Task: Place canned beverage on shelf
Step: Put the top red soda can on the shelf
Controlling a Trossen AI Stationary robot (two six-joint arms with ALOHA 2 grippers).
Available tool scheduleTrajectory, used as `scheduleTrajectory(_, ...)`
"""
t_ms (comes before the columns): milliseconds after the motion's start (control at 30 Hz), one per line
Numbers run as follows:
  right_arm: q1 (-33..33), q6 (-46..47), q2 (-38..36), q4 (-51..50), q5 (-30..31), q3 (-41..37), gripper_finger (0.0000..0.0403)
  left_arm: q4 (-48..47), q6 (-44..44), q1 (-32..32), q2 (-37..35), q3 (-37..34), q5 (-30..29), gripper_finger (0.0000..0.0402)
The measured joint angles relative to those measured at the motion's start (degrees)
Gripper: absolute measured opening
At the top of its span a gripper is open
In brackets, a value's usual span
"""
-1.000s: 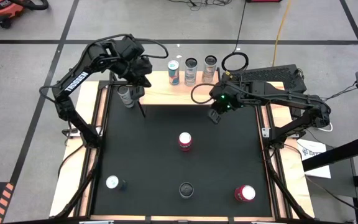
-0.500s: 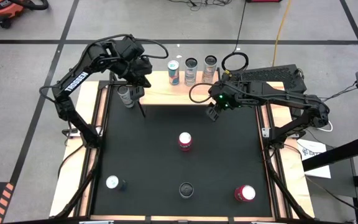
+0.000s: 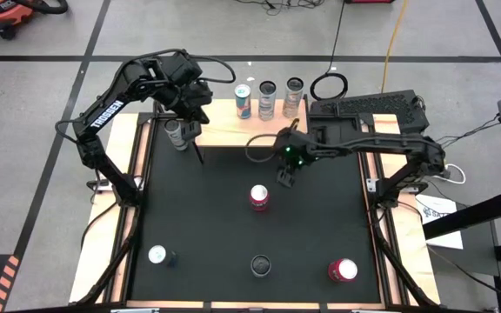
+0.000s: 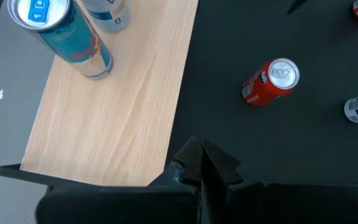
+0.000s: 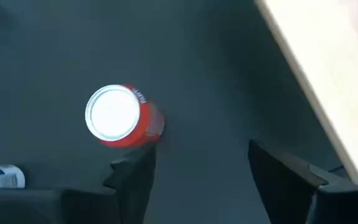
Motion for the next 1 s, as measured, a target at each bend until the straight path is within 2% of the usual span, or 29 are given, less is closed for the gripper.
scheduleTrajectory(500, 10.47, -3.04, 1.67, 2.95, 0.15, 0.00, 0.0233, -1.13, -5.18, -2.47, -1.57, 0.00, 0.31, 0.0004)
scheduleTrajectory(667, 11.67, -2.73, 2.42, 3.55, 0.17, 0.00, 0.0233, -1.19, -6.01, -3.93, -3.73, 0.00, 0.32, 0.0004)
scheduleTrajectory(1000, 11.65, 3.56, 2.71, 4.05, 0.10, 0.00, 0.0233, -1.21, -6.03, -4.22, -7.44, 0.00, 0.33, 0.0004)
